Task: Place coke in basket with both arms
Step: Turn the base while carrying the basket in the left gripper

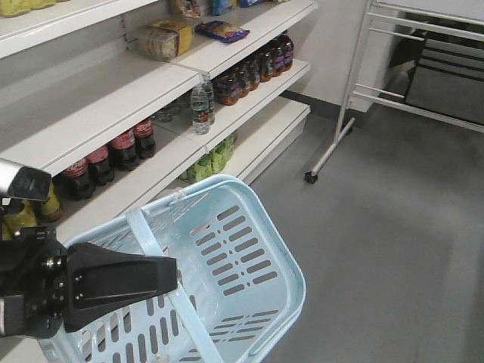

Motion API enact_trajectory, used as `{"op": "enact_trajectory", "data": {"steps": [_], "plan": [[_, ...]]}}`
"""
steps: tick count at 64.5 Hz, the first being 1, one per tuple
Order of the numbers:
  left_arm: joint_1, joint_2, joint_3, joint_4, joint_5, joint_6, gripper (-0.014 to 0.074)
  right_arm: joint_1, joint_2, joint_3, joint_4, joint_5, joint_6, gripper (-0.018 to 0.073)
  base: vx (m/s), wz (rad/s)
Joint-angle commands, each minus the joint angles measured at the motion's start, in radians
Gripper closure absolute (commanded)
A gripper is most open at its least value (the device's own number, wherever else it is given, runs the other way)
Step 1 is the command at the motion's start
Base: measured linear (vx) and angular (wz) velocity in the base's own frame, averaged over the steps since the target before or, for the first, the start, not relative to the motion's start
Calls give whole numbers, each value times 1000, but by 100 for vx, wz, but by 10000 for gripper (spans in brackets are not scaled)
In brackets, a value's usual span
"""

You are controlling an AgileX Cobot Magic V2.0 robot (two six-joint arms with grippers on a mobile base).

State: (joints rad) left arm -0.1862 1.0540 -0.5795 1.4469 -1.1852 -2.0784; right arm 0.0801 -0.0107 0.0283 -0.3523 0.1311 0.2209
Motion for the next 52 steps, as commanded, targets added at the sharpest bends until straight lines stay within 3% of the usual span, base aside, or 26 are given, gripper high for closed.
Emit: {"op": "enact_trajectory", "data": {"steps": [1,52], "plan": [[-6,-14,-27,-86,-195,1,603,1,-18,10,-15,-68,-9,564,2,-41],[-6,-15,-27,-86,-195,1,603,1,-18,10,-15,-68,-9,564,7,-43]]}}
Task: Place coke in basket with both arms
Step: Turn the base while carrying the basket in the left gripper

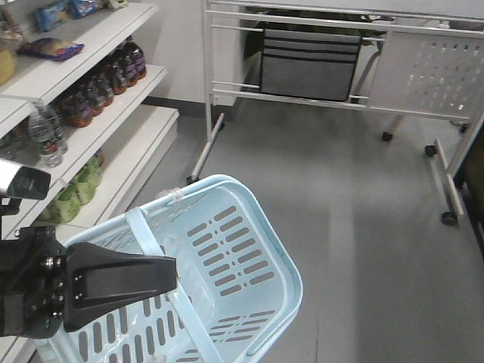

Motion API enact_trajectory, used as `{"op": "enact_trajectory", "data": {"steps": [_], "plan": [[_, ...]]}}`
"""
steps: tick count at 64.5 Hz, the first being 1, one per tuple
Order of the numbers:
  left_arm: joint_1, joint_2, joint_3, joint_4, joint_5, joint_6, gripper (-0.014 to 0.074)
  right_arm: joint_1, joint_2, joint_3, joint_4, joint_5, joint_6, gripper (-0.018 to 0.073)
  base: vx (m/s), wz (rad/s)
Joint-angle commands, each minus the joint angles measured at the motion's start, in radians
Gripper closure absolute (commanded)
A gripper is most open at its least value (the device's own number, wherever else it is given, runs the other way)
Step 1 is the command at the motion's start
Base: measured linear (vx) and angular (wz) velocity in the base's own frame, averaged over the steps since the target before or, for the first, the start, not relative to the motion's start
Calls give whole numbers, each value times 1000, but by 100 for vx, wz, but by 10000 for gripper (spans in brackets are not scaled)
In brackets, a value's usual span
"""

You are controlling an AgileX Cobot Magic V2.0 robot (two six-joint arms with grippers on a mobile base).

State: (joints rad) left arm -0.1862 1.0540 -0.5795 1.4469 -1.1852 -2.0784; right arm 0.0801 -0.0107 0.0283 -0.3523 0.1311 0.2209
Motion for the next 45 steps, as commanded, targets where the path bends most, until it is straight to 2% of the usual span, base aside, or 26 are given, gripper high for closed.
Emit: {"op": "enact_trajectory", "data": {"steps": [1,26,45], "plan": [[-6,-15,-27,-86,-195,1,603,1,-18,10,-15,-68,-9,564,14,-54],[-6,-15,-27,-86,-195,1,603,1,-18,10,-15,-68,-9,564,17,-55],[-6,-15,-27,-86,-195,1,603,1,-18,10,-15,-68,-9,564,21,-35]]}}
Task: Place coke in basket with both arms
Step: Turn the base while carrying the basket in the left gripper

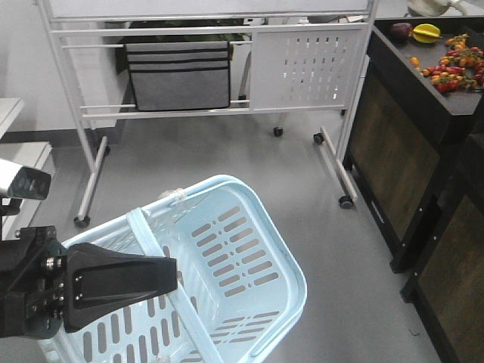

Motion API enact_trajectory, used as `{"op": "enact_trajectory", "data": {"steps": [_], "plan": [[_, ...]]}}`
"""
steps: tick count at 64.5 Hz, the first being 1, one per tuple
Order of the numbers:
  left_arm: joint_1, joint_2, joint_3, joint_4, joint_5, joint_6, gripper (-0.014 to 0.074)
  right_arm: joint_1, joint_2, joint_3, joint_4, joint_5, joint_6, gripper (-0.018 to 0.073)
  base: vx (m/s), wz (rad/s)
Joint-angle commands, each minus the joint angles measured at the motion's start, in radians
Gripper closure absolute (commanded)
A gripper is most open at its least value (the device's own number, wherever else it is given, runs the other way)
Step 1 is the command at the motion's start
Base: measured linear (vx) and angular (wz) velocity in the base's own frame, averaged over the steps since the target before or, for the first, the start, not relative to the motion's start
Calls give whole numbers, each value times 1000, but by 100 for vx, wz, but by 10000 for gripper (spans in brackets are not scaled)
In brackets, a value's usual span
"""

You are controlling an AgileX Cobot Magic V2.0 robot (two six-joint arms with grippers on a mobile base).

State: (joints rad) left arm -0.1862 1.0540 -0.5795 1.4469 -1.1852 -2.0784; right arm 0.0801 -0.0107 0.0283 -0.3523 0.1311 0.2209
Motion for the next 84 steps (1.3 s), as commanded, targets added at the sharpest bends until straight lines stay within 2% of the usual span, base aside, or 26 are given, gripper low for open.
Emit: {"op": "enact_trajectory", "data": {"steps": [1,62,84], "plan": [[-6,-15,-27,-86,-195,1,603,1,-18,10,-15,-68,-9,564,24,-24],[-6,-15,-27,-86,-195,1,603,1,-18,10,-15,-68,-9,564,29,-14],[-6,-15,-27,-86,-195,1,603,1,-18,10,-15,-68,-9,564,30,6]]}}
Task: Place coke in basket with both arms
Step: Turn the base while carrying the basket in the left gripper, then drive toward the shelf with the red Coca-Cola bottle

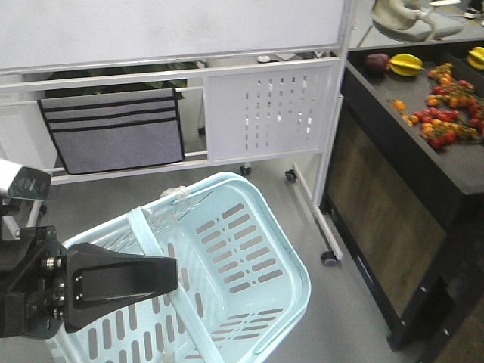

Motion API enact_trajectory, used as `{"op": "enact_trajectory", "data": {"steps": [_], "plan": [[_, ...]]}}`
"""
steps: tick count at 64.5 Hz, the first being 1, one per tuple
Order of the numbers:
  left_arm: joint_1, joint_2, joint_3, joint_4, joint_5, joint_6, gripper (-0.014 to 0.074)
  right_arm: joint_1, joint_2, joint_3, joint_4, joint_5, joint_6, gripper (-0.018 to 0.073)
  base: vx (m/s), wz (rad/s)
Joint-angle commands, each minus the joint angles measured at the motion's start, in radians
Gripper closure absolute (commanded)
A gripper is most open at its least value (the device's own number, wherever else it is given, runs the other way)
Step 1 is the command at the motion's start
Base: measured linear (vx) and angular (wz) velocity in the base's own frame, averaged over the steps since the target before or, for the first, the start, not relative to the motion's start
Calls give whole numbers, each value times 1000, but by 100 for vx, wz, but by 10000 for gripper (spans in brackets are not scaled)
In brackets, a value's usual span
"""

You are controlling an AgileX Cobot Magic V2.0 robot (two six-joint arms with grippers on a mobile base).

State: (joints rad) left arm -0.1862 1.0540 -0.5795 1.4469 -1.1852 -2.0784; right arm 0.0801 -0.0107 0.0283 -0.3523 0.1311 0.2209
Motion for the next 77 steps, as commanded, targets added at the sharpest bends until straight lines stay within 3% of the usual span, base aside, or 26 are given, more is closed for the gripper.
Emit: {"op": "enact_trajectory", "data": {"steps": [1,27,77], "plan": [[-6,-15,-27,-86,-195,1,603,1,-18,10,-15,-68,-9,564,29,25],[-6,-15,-27,-86,-195,1,603,1,-18,10,-15,-68,-9,564,27,49],[-6,-15,-27,-86,-195,1,603,1,-18,10,-15,-68,-9,564,21,73]]}}
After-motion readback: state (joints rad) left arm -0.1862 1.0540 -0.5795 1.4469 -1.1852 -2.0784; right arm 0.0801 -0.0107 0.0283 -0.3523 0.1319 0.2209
